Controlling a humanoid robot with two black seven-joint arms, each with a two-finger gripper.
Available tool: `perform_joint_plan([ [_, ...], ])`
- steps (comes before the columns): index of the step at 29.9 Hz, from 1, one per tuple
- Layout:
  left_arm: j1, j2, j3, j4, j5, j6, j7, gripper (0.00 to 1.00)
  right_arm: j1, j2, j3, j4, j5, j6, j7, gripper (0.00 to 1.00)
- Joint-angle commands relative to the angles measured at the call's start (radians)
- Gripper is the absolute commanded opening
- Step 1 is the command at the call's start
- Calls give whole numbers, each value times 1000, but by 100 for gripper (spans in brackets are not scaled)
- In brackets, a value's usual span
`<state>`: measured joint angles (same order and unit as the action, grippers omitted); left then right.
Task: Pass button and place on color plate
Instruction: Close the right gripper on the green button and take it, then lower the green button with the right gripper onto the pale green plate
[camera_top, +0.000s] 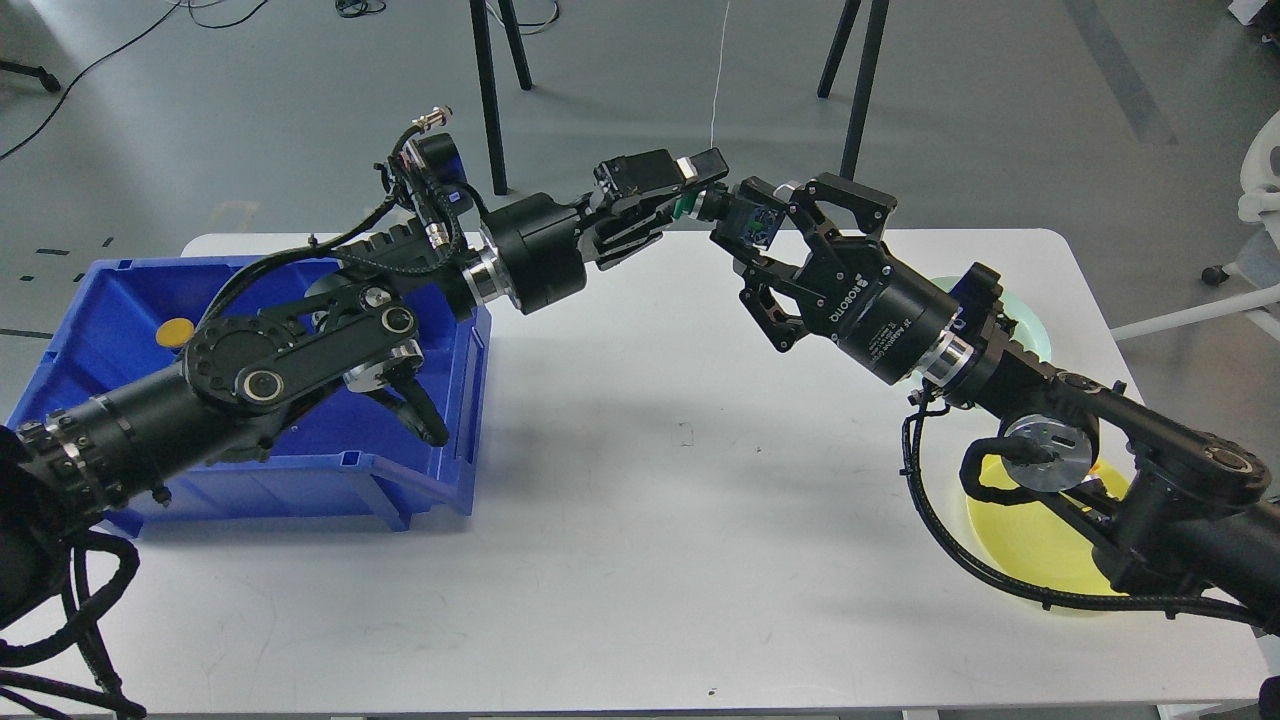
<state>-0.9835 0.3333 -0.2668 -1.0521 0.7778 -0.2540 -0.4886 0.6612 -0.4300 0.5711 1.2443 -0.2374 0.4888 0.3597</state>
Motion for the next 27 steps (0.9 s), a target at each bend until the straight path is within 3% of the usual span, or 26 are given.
perform_joint_plan([
  [1,-1,0,0,0,0,-1,0,31,-2,1,3,1,1,0,-5,2],
  [9,0,0,0,0,0,1,0,34,-2,1,4,-2,1,0,-7,1],
  [17,-1,-2,-2,-5,60,2,0,56,-11,-3,16,-3,3,-1,-8,1],
  [20,-1,-2,-3,-5,60,1,0,73,-14,-4,21,-2,3,-1,-8,1],
  [27,0,-2,-3,-3,60,1,0,79,-14,-3,19,-2,3,-1,-8,1],
])
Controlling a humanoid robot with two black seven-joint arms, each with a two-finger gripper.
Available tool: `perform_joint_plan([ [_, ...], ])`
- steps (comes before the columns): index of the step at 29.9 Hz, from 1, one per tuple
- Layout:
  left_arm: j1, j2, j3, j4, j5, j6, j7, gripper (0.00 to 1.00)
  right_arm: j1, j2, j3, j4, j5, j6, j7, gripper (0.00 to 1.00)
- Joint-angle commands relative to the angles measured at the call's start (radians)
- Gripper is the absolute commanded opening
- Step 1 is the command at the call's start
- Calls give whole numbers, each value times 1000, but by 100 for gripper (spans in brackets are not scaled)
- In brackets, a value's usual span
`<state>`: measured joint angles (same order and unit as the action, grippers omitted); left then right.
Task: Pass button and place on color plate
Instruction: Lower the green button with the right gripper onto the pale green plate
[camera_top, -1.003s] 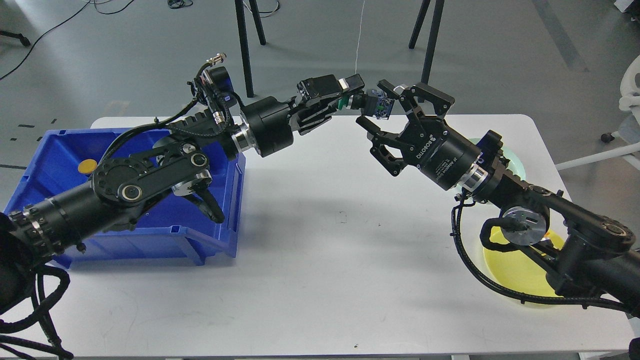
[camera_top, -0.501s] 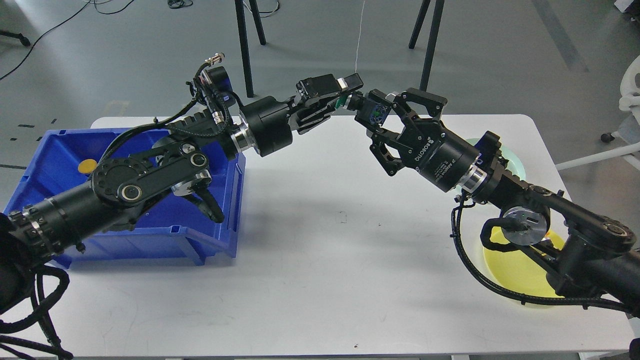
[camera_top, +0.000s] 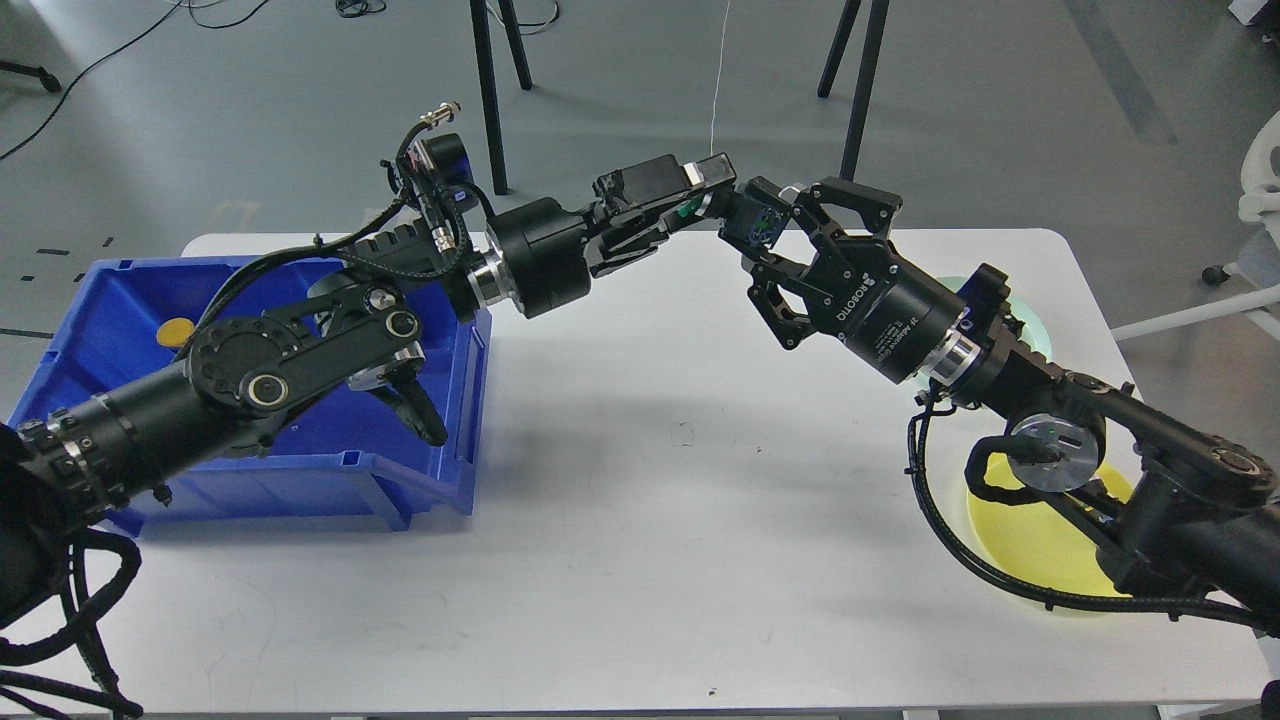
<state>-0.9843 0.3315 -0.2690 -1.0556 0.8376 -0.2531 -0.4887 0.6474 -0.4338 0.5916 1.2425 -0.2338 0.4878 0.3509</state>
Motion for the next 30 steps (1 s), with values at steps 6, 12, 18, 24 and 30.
perform_joint_plan([
  [6,3,0,-7,2,-6,0,0,80,-41,-11,49,-8,2,0,2,1],
  [12,10,0,-10,5,-9,0,0,81,-195,-5,224,-92,186,-1,0,1],
  [18,10,0,-10,5,-9,2,0,81,-210,0,232,-233,349,-89,-35,1],
  [24,10,0,-10,5,-11,0,0,81,-184,6,240,-331,396,-326,-141,1],
  [30,12,0,-10,5,-11,2,0,81,-128,46,240,-438,396,-460,-196,1],
])
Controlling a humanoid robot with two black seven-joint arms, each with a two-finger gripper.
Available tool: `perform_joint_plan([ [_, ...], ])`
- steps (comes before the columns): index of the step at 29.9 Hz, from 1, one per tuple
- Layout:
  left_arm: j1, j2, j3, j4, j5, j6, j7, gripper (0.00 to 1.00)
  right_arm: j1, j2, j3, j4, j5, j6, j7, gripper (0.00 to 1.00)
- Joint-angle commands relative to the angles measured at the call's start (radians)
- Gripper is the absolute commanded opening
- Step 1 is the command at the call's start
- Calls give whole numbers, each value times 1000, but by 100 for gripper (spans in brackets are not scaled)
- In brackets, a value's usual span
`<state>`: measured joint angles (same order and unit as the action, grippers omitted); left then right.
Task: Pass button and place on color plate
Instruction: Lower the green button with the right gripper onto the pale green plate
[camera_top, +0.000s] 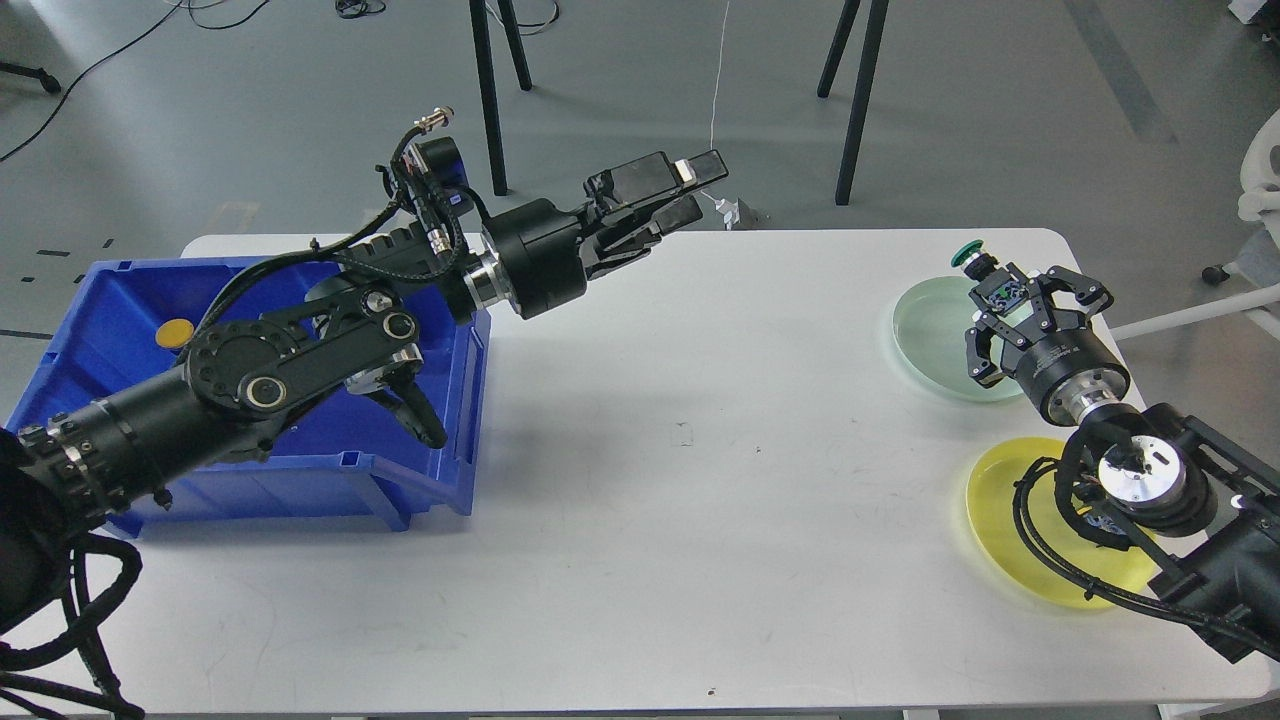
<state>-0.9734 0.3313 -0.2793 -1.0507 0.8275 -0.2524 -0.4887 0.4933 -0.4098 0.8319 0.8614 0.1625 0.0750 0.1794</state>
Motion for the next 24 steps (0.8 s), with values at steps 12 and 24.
perform_joint_plan([
  [12,5,0,0,0,-1,5,0,81,114,117,-25,-266,-3,-101,-172,1],
  [24,4,0,0,0,-1,12,0,81,136,151,-10,-329,0,-86,-199,16],
])
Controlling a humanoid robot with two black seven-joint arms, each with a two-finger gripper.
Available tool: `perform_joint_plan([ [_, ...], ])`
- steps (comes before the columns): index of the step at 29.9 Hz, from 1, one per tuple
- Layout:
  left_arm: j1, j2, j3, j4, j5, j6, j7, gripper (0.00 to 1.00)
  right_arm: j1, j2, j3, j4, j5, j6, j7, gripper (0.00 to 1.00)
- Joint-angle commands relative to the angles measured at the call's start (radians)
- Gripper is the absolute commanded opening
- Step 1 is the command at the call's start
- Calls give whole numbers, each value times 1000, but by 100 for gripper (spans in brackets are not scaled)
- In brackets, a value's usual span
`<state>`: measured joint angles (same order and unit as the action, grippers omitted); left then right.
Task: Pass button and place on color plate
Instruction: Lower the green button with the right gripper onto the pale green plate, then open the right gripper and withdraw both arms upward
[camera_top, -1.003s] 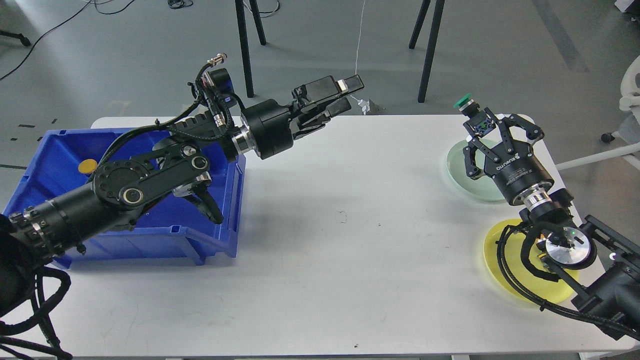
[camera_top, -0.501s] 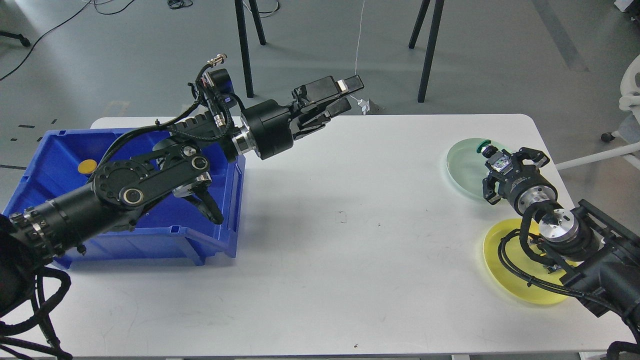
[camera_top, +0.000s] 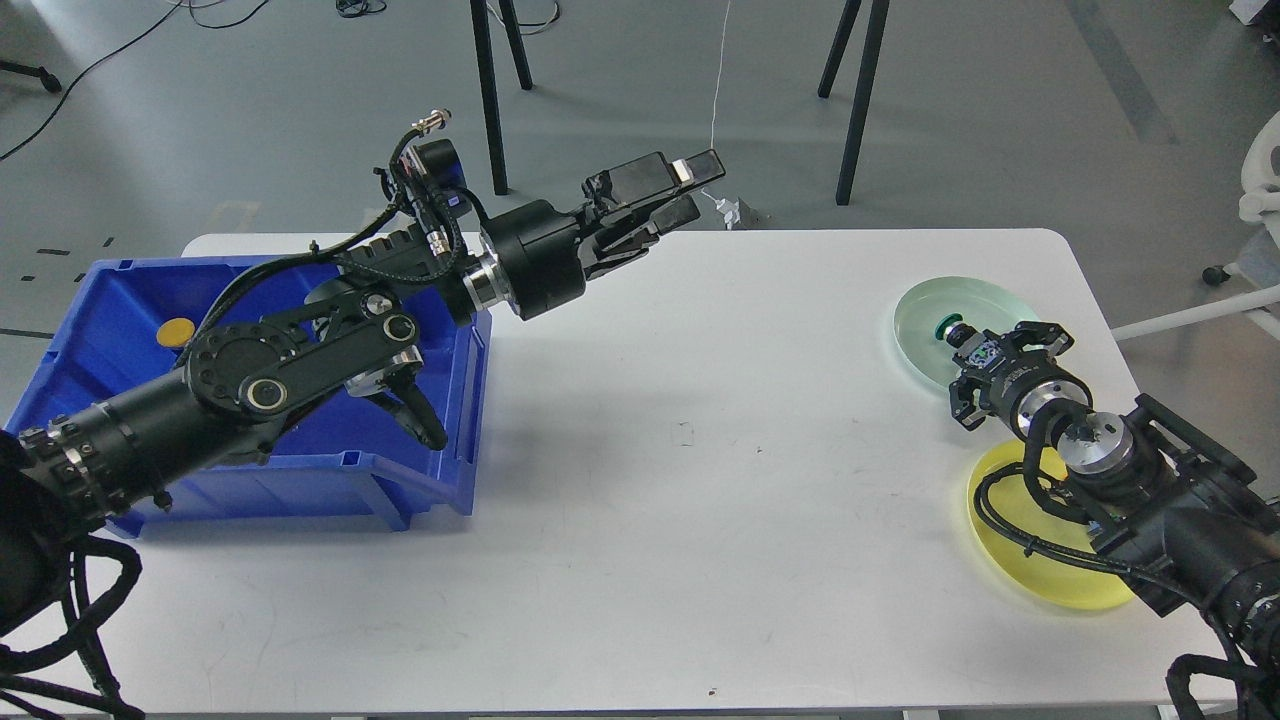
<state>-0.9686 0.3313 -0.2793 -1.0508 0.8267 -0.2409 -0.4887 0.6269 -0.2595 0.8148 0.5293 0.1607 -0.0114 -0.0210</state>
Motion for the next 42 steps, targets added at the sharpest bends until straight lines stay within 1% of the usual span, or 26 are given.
perform_joint_plan([
  [1,-1,0,0,0,0,0,0,81,2,0,9,5,2,1,3,21],
  [7,1,0,0,0,0,0,0,81,2,0,14,5,2,-2,6,52],
  [8,-1,0,0,0,0,0,0,81,2,0,17,5,2,-4,6,54],
  [13,1,0,0,0,0,0,0,81,2,0,37,5,2,-4,4,78],
  [15,-1,0,0,0,0,0,0,81,2,0,43,8,2,-2,7,94],
  [16,-1,0,0,0,0,0,0,81,4,0,43,12,3,1,7,98],
  [19,2,0,-14,3,-33,2,0,82,10,-7,44,67,3,25,15,98],
  [21,8,3,-43,21,-116,-3,0,82,13,-27,58,161,2,57,21,98],
  [25,48,35,-112,25,-236,-27,0,83,14,-113,90,348,-1,105,27,98],
  [29,97,89,-182,20,-247,-113,0,83,27,-144,92,495,-12,171,29,98],
  [31,138,104,-262,18,-250,-182,0,83,27,-162,92,549,-23,243,29,98],
  [33,204,109,-366,18,-256,-248,0,83,25,-168,92,569,-58,342,33,98],
  [35,273,109,-484,17,-265,-248,0,83,19,-170,93,565,-99,460,50,98],
  [36,307,109,-541,18,-267,-248,0,84,14,-170,93,561,-107,500,61,98],
  [39,370,104,-650,17,-267,-248,0,84,8,-168,92,542,-109,500,82,98],
  [42,384,104,-666,17,-267,-248,0,84,5,-155,93,531,-107,500,84,98],
])
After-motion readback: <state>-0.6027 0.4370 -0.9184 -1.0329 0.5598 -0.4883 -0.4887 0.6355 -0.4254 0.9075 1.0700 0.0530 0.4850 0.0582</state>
